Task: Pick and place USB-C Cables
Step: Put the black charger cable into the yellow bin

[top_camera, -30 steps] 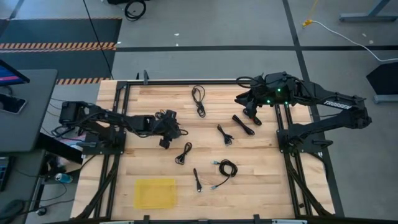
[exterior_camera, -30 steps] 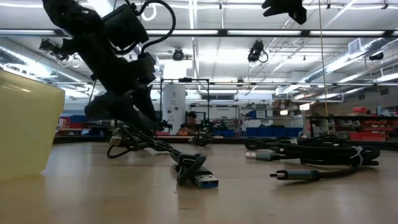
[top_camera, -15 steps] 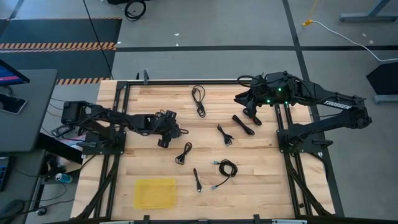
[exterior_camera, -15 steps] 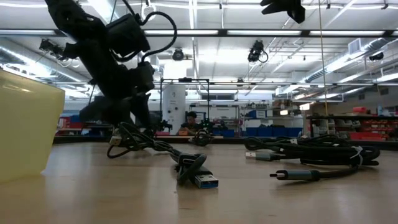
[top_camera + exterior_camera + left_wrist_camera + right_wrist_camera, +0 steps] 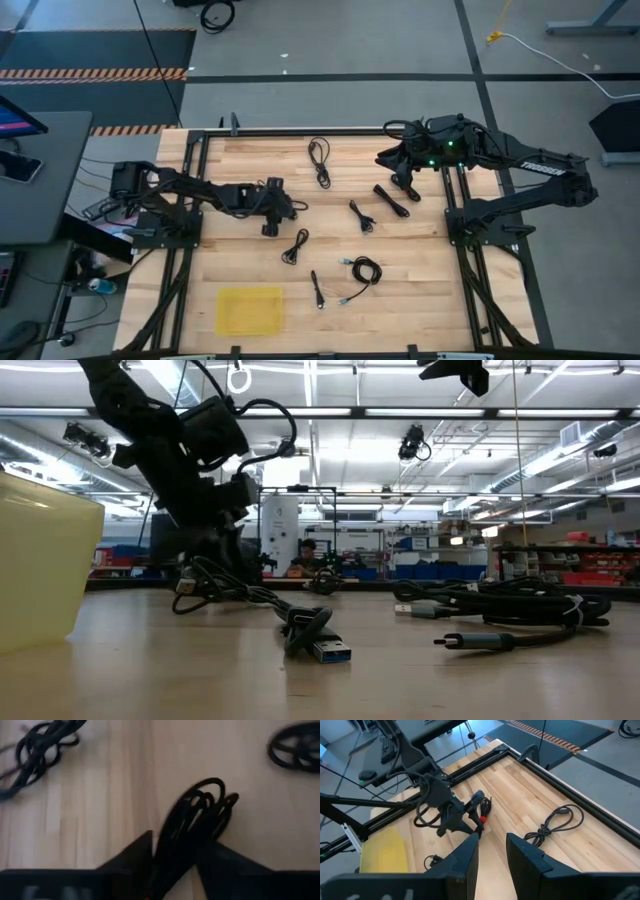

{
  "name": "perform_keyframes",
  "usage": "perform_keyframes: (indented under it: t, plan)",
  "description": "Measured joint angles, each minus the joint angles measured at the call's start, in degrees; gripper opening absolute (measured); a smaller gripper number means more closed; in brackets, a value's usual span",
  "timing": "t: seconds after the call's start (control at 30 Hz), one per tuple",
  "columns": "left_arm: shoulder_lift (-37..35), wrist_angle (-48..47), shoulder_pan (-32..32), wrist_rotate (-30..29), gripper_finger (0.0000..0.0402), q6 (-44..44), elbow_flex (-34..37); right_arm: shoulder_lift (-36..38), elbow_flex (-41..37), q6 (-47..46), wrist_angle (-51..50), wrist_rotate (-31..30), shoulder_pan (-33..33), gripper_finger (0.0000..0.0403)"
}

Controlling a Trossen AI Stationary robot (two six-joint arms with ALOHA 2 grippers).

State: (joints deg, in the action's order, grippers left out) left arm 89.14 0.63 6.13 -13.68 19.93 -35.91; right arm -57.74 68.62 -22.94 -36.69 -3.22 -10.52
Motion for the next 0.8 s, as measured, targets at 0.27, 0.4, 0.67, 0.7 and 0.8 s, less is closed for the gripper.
perform_keyframes:
  t: [0.27,0.4,0.67,0.7,0.8]
  plan:
    - [-0.68,-16.35,-0.31,-0.59,0.0029,-14.14,-15.23,0.00,0.00,0.04,-0.14,-0.02,0.00,0.0105]
    - [-0.69,-38.07,-1.81,-0.65,0.0029,-23.05,-30.12,0.00,0.00,0.17,-0.24,-0.02,0.00,0.0105]
    - [-0.78,-72.88,-12.97,-4.04,0.0029,-52.92,-56.13,0.00,0.00,2.10,-0.39,-0.04,0.00,0.0105]
    - [-0.81,-75.62,-15.17,-5.09,0.0029,-57.21,-58.06,0.00,0.00,2.13,-0.39,-0.03,0.00,0.0105]
    - [-0.81,-81.30,-22.86,-6.00,0.0029,-66.26,-61.20,0.00,0.00,3.36,-0.39,-0.04,0.00,0.0105]
